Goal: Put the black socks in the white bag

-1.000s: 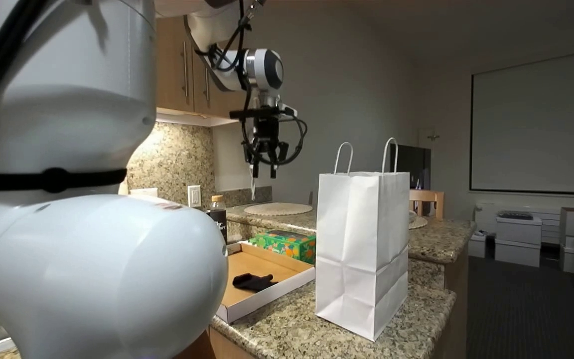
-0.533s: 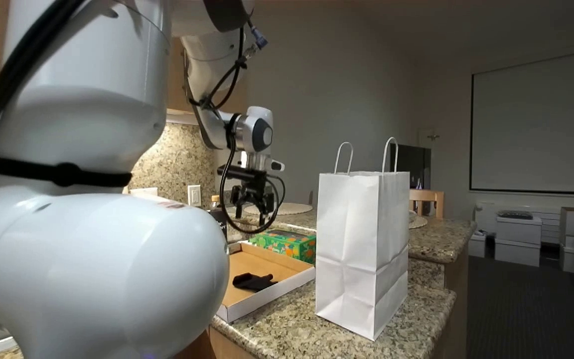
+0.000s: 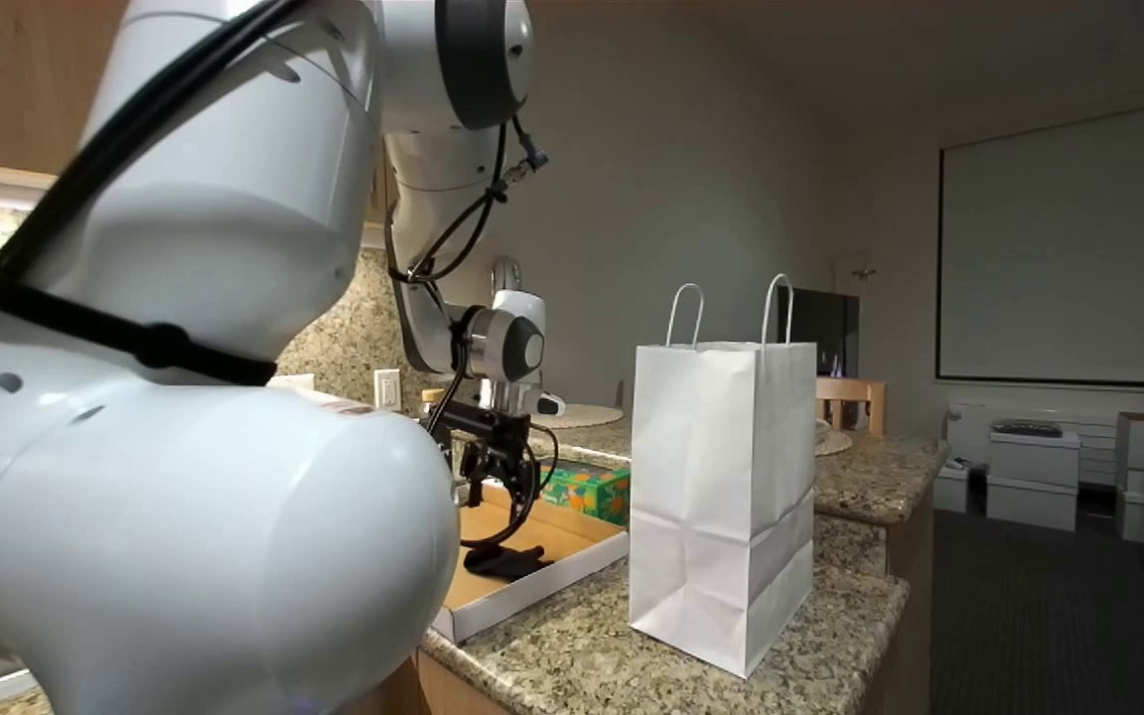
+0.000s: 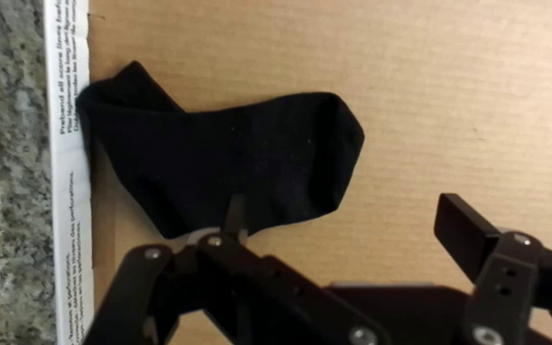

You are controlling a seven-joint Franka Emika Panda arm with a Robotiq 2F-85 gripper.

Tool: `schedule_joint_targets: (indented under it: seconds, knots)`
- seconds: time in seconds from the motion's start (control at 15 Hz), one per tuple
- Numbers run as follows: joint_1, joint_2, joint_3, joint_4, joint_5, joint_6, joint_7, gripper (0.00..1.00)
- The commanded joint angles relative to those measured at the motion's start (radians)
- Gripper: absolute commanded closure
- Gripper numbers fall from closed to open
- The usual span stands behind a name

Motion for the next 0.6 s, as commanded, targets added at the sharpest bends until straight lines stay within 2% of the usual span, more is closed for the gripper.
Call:
schedule_joint_targets:
  seconds: [0.0,0.53]
  knots:
    - [0.017,-0.025,-0.035,-0.041,-0.033,0.039,0.086,0.0]
    - [0.003,-0.006,-0.057,-0.1,-0.021,0.01,0.142,0.0]
